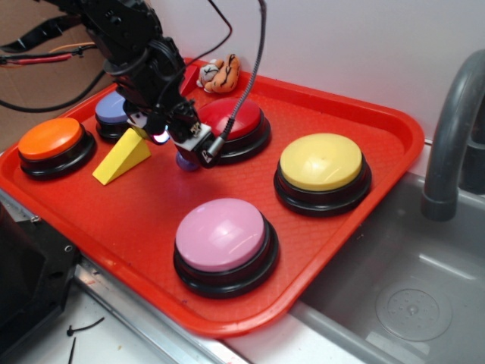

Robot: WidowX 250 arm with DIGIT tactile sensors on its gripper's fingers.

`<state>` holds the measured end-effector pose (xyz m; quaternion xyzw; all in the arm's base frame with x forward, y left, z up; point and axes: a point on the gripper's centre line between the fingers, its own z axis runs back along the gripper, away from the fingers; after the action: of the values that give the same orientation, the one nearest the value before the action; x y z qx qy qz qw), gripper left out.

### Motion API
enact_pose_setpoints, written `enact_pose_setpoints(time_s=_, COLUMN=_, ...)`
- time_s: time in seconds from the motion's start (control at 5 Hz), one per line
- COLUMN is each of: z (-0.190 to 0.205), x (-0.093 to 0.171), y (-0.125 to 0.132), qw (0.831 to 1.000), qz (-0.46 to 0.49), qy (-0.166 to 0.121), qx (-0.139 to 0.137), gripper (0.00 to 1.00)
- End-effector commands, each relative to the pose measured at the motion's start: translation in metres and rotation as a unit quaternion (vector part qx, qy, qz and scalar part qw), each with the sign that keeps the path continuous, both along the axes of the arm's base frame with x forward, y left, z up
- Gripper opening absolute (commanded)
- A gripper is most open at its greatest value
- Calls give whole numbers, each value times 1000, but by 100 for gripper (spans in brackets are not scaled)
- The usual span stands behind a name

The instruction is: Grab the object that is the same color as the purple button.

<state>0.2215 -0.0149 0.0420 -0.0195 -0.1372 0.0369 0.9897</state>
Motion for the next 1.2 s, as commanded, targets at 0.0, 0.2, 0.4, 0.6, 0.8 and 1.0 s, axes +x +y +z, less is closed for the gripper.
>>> enact_pose_setpoints(time_s=0.0, z=-15, x=5, y=-6, qw=1000, qz=-8, qy=13, qx=16, gripper=100)
enact_pose_setpoints(time_s=0.2, z=-19, x=3, y=-6, qw=1000, qz=4, qy=17, qx=22, gripper=0)
enact_pose_setpoints(time_s=0.4, z=-15, x=2, y=-5, qw=1000, qz=19, qy=8, qx=14, gripper=0)
enact_pose_setpoints(time_s=0.6, z=-3, x=0, y=-5, qw=999, qz=9, qy=23, qx=25, gripper=0)
enact_pose_setpoints(time_s=0.8, z=37, x=-1, y=-16, qw=995, qz=-22, qy=83, qx=48, gripper=0)
enact_pose_setpoints(time_s=1.0, z=77, x=-8, y=-25, qw=993, qz=-14, qy=102, qx=55, gripper=0)
